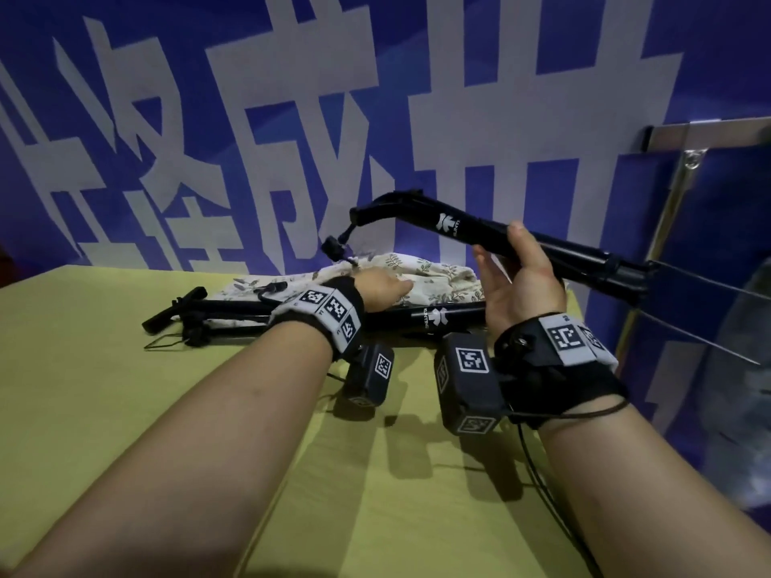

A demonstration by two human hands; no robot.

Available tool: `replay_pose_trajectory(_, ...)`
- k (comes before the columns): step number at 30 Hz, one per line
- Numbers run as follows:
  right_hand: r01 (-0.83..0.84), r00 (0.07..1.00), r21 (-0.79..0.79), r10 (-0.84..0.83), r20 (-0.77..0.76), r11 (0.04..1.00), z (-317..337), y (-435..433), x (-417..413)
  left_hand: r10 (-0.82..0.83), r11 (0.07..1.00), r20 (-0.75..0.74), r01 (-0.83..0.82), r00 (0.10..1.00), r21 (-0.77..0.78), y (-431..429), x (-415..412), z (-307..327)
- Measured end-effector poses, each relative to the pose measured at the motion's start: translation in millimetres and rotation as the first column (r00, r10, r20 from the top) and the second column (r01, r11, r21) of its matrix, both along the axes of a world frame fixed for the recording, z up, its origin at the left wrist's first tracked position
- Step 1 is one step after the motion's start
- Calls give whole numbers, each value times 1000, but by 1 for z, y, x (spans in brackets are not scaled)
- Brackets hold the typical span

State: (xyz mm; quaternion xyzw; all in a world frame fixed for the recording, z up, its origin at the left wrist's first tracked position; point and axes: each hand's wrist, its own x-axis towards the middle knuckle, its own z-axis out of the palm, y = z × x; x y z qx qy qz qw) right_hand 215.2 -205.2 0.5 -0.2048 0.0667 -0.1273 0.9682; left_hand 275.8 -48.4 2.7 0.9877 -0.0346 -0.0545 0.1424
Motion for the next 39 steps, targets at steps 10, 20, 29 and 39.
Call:
replay_pose_trajectory(10, -8, 1000, 17, 8, 1, 1000, -4, -6, -3, 54, 997, 47, -51, 997, -54, 10, 20, -24)
replay_pose_trajectory(20, 32, 999, 98, -33, 6, 995, 0, -16, -8, 101, 934, 344, 30, 934, -355, 23, 11, 7)
replay_pose_trajectory(29, 31, 999, 21, -31, -33, 999, -7, -16, -9, -123, 992, 28, 122, 992, 16, -19, 12, -8)
replay_pose_trajectory(39, 43, 999, 70, -42, -14, 997, -7, -24, -6, 19, 969, 258, 46, 966, -243, -6, 22, -15)
